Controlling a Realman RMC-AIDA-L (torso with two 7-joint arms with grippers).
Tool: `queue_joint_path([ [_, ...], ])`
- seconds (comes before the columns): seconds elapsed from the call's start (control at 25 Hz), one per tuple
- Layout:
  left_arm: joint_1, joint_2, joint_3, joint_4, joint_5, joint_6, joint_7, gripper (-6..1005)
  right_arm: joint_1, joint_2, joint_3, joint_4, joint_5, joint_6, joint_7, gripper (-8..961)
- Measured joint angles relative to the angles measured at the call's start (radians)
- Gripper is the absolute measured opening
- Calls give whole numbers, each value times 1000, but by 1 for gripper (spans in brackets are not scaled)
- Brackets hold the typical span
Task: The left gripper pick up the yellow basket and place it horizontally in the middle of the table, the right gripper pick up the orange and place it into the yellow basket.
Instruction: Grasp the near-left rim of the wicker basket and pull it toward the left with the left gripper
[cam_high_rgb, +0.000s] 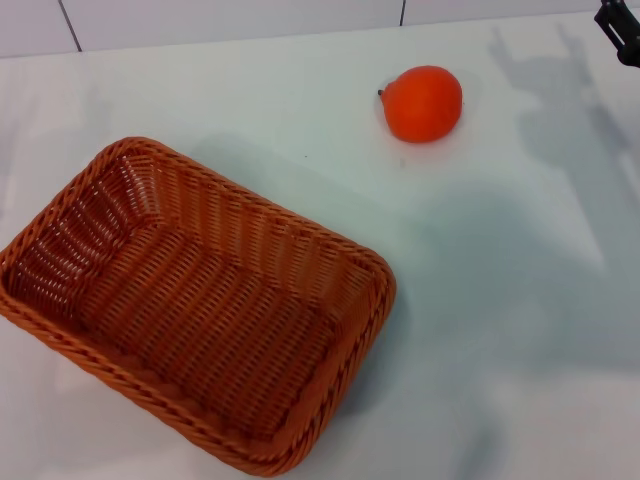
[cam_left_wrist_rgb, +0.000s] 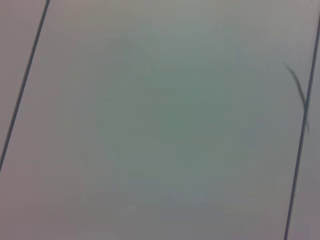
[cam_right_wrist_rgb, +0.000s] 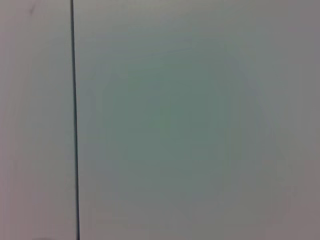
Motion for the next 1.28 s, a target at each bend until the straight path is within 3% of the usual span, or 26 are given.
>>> queue_joint_path([
  [0.56,-5,2,0,0,-3,1,-15,667,2,0,-1,0,0,0,0,946],
  [0.76,-7,18,46,33,8,0,-241,667,2,0,-1,0,1,0,0,946],
  [0.92,3,58,187,123,43,-1,-562,667,4,0,-3,0,0,0,0,946],
  [1.0,1,96,251,156,97,-2,-719,667,6,0,-4,0,0,0,0,946],
  [1.08,-16,150,315,186,199,8,-901,667,8,0,-4,0,0,0,0,945],
  [1.2,-41,191,332,244,348,51,-1076,667,11,0,-4,0,0,0,0,945],
  [1.28,-52,205,329,324,466,91,-1200,668,13,0,-4,0,0,0,0,945],
])
